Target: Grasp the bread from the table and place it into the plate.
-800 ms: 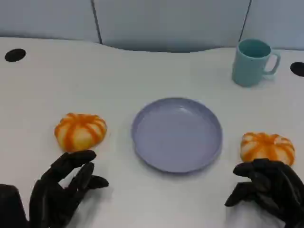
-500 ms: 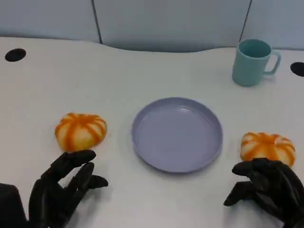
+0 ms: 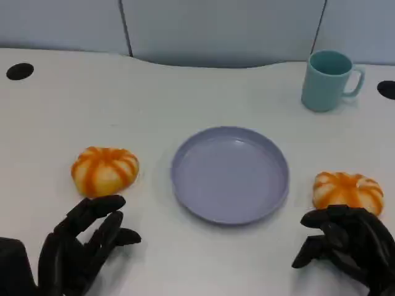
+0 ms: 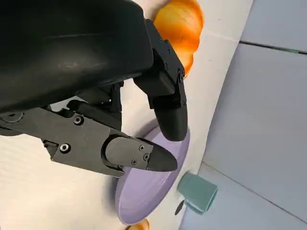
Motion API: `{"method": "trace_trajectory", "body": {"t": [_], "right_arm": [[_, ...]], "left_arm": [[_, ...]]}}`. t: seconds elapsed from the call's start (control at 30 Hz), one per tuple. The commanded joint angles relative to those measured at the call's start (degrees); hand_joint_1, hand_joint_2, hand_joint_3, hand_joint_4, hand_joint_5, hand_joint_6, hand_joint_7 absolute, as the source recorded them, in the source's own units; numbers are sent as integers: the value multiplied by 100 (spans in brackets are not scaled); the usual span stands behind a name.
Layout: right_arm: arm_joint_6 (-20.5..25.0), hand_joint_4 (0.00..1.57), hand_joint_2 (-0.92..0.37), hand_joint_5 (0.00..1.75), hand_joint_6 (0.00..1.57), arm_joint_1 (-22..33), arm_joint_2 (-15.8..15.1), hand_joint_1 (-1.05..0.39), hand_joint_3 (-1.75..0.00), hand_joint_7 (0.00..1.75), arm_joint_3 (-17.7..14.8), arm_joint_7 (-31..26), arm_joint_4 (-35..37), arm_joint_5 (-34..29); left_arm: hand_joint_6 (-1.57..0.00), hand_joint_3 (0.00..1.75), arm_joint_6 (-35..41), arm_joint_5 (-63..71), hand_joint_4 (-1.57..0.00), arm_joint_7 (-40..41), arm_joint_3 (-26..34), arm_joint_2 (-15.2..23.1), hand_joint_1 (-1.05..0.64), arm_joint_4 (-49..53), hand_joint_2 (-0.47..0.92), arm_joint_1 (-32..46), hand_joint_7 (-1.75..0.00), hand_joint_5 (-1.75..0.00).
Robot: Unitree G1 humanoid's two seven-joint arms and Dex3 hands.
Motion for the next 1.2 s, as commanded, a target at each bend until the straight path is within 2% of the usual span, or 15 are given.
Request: {"method": "trace_trajectory", "body": {"t": [0.03,0.2,0.27,0.33,0.5,0.6,0.67,0.73,0.83,1.0,1.2], "right_arm": [[-41,148,-68,53,155,-32,-92,-98,0,5,-62,88,71,46],[-27,148,-68,52,155,-31,-78,-97,0,4,-79,98,76,55],[-58,148,-68,52,155,-26,-73,-97,0,4,-73,90,76,31],[-63,149,-68,52,156,-21,-70,-97,0,4,-63,68,60,9],[-131,149,-70,53,156,-17,-70,-98,-1,5,-38,45,52,-48],[-115,149,-70,53,157,-19,-59,-99,-1,5,-38,19,37,-43],[-71,149,-69,53,157,-29,-54,-98,0,4,-50,32,39,-4],[-75,148,-69,53,156,-33,-54,-98,0,4,-51,64,46,14],[-118,147,-70,53,156,-36,-56,-97,0,4,-43,90,60,8],[-173,149,-70,53,156,-23,-36,-98,0,4,-38,94,64,10],[-102,149,-69,52,157,8,-32,-99,0,4,-10,37,-13,-7]], "left_arm": [[-64,15,-44,-17,-64,-63,40,81,-45,7,92,-13,-93,-139],[-62,16,-405,108,-64,-188,-3,107,-45,110,92,-23,-93,-139],[-62,18,-662,174,-62,-284,-18,130,-44,186,92,-50,-87,-137],[-63,18,-1030,288,-61,-359,-32,172,-44,290,92,-112,-72,-131],[-68,12,-1960,804,-61,-369,-109,429,-48,652,92,-363,-29,-100],[-63,12,-2737,1472,-52,-225,-267,762,-48,894,92,-492,-16,-90],[-58,11,-3176,2009,-45,-62,-382,1031,-47,928,92,-534,-7,-77],[-50,10,-3396,2601,-39,157,-510,1319,-52,821,92,-553,-2,-60],[-40,8,-3672,3474,-28,550,-696,1747,-56,718,92,-655,0,-46],[-29,2,-3718,4995,-16,1457,-1003,2341,-58,479,89,-879,0,-38],[-20,1,-2860,6373,-5,2168,-1364,2729,-69,-136,90,-999,0,-29]]}}
